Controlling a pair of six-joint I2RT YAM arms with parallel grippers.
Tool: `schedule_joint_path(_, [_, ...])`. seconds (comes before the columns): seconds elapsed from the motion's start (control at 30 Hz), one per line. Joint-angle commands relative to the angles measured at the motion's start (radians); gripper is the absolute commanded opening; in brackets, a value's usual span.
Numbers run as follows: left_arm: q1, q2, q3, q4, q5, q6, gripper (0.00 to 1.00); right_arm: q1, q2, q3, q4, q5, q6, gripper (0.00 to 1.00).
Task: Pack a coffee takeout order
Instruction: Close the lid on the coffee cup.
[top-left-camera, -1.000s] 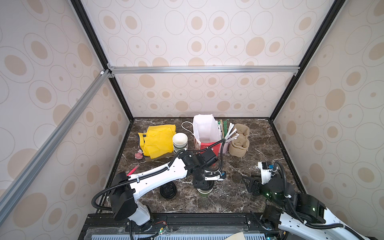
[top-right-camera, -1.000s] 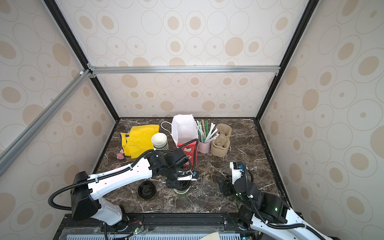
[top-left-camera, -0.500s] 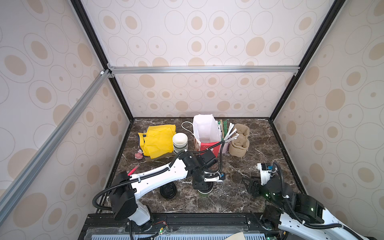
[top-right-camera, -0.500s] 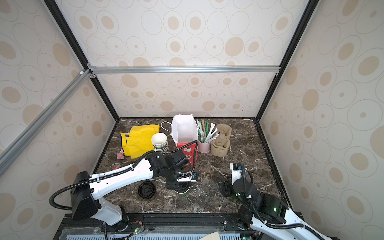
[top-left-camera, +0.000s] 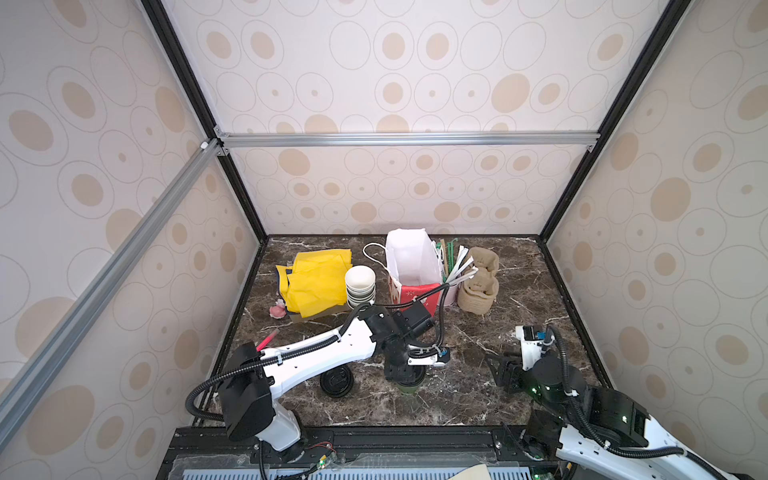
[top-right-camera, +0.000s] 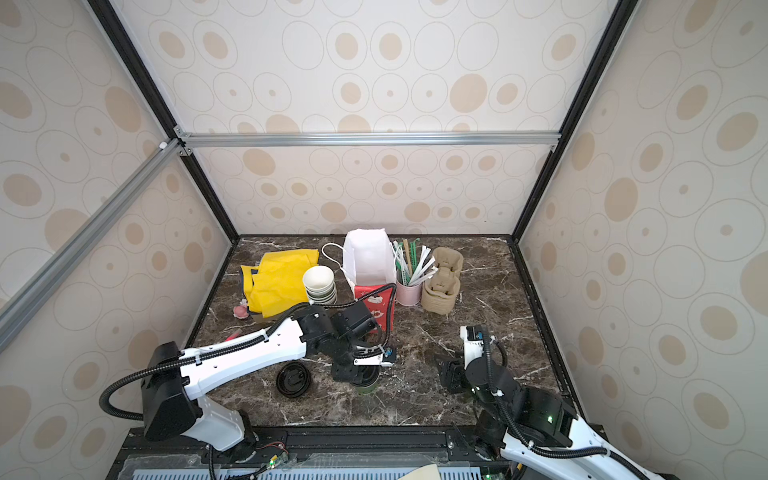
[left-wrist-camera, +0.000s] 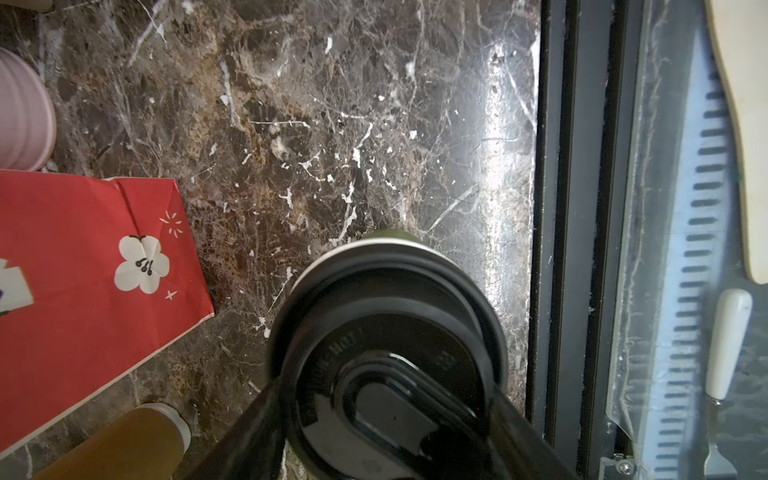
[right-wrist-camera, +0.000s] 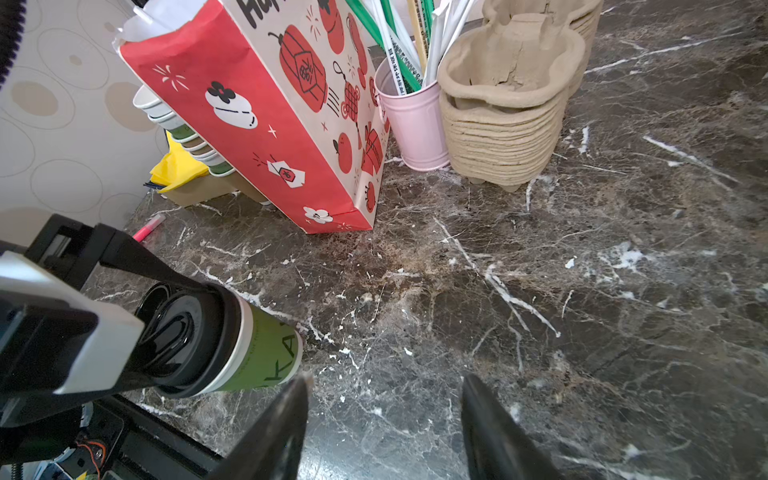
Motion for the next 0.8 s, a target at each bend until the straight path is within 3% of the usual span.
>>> schedule_joint_path(0.0, [-0.006, 0.013, -0.006, 0.001, 0.009, 0.017, 0.68, 0.002, -0.011, 0.001, -0.015, -0.002, 0.011, 0.61])
schedule_joint_path(0.2, [-0.017, 0.03, -0.018, 0.033, -0.002, 0.006, 0.69, 0.001, -0.009, -0.023, -0.002, -0.054, 0.051, 0.61])
schedule_joint_path(0.33, [-0.019, 0.041, -0.015, 0.039, -0.013, 0.005, 0.7, 0.002, 0.007, -0.082, 0.069, -0.161, 0.128, 0.6])
schedule_joint_path(0.6, [-0.02, 0.04, -0.042, 0.042, -0.002, -0.005, 0.7, -0.011, 0.076, -0.285, 0.493, -0.447, 0.31, 0.57])
schedule_joint_path(0.77, [-0.02, 0.04, -0.038, 0.037, 0.011, -0.008, 0.7, -0.075, 0.179, -0.412, 0.876, -0.646, 0.444, 0.63])
